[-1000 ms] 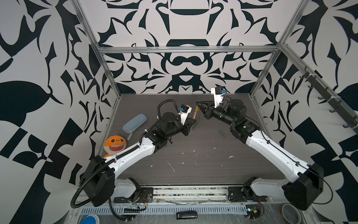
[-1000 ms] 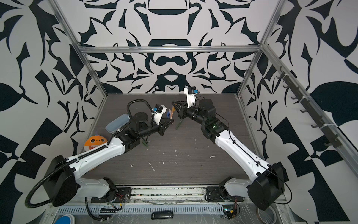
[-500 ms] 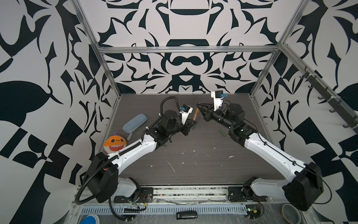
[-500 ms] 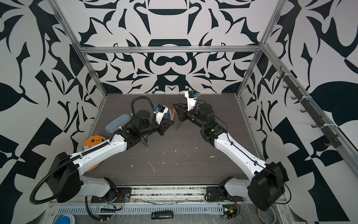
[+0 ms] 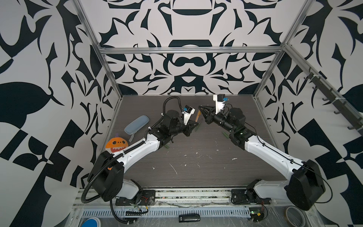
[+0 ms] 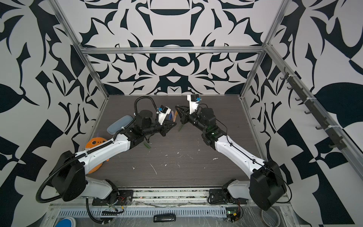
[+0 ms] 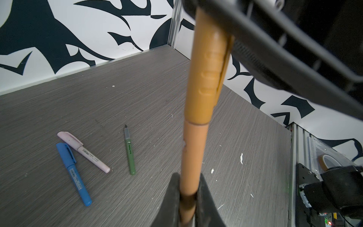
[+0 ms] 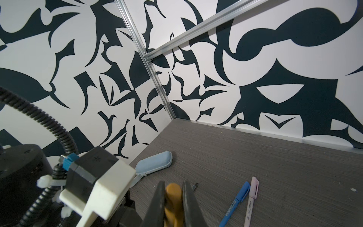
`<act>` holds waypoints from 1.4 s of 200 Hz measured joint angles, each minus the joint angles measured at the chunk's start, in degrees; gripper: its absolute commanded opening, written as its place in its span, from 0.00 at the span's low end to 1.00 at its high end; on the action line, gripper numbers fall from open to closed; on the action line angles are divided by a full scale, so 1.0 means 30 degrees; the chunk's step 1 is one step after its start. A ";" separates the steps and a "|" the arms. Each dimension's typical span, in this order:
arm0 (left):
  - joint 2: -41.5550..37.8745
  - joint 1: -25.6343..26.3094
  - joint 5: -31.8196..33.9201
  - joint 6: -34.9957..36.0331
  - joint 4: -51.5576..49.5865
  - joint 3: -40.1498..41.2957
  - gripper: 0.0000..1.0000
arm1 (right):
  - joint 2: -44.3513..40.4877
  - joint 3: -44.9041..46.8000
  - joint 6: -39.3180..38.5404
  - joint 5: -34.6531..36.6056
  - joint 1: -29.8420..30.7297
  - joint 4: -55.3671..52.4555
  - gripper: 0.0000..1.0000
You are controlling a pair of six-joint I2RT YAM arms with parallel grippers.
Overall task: Insert pens into pen caps
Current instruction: Put on the pen cap to the pen, then place a pen at the top-center of the table.
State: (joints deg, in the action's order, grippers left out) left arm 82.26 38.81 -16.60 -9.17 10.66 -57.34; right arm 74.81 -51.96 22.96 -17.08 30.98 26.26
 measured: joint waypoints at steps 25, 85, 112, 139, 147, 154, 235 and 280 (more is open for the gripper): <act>0.0007 -0.0058 -0.0226 -0.0044 -0.0291 -0.0168 0.00 | 0.0007 -0.0066 0.0007 0.0087 0.0058 0.0058 0.05; -0.0233 -0.0889 -0.1399 -0.1515 0.3308 0.0058 0.00 | 0.0481 -0.4568 -0.0255 -0.0321 0.0750 -0.5719 0.31; -0.1224 -0.1326 -0.1464 -0.2288 0.5435 0.1523 0.00 | 0.0933 -0.7344 -0.0685 -0.0576 0.1443 -0.8524 0.39; -0.1326 -0.1231 -0.1435 -0.2630 0.5340 0.2761 0.00 | -0.0007 -0.8786 -0.0998 -0.0138 0.1428 -0.8837 0.41; -0.1326 -0.1239 -0.1326 -0.2703 0.5056 0.2922 0.00 | -0.0568 -0.8786 -0.1122 0.0073 0.1406 -0.8925 0.41; -0.1326 -0.1268 -0.1151 -0.2827 0.4903 0.3016 0.00 | -0.1086 -0.8735 -0.1268 0.0291 0.1370 -0.9041 0.41; -0.1938 -0.1821 0.2703 -0.3650 0.0568 0.2725 0.00 | -0.3220 -0.0801 -0.0925 0.1800 -0.1290 -0.9566 0.38; -0.1406 -0.2973 0.3920 -0.4517 -0.3293 0.1399 0.00 | -0.0015 0.1472 0.0663 0.1581 -0.2929 -0.9020 0.35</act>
State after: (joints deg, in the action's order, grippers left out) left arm 78.04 29.89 -4.84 -22.72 0.78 -53.15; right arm 74.76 -47.55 24.95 -12.34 22.20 -0.80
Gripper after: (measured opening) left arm 0.137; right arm 0.364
